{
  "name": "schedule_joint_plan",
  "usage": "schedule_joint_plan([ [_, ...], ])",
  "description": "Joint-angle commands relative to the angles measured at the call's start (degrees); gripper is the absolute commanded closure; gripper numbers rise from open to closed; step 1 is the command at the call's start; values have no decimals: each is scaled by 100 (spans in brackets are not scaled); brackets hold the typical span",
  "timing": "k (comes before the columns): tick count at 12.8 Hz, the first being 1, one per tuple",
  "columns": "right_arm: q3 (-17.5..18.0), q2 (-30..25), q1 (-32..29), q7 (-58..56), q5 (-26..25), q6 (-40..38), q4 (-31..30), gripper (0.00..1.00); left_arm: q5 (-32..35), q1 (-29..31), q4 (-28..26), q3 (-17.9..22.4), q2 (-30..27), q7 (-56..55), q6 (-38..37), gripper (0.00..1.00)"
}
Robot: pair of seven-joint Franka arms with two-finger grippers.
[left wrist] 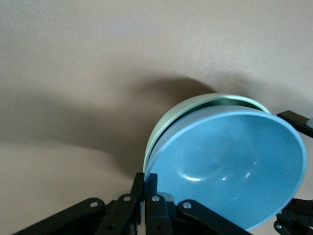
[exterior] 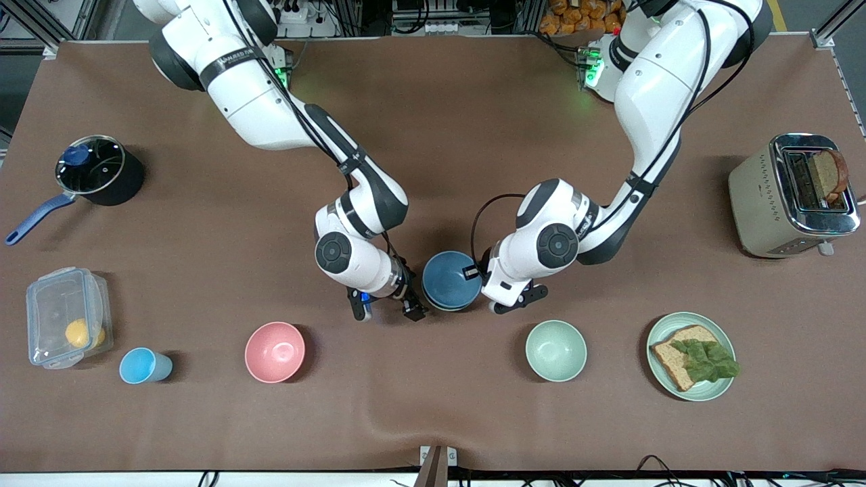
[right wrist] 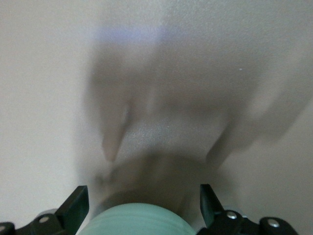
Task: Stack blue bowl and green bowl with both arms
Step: 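Open both grippers to release the stacked bowls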
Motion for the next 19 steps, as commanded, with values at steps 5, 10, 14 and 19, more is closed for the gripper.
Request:
schedule_joint_plan([
  [5, 5, 96, 29, 74, -161, 29, 137, 0, -46, -95, 155, 47, 144, -56, 6, 96],
  [10, 5, 96, 55, 74, -284, 29, 137, 0, -38, -95, 164, 47, 74, -56, 6, 0],
  [14, 5, 96, 55, 74, -284, 29, 129, 0, -29, 1, 173, 47, -241, -65, -3, 0],
  [19, 13, -44, -278, -153, -583, -172, 128, 0, 628, 440, 111, 47, -1348, -12, -589, 0],
])
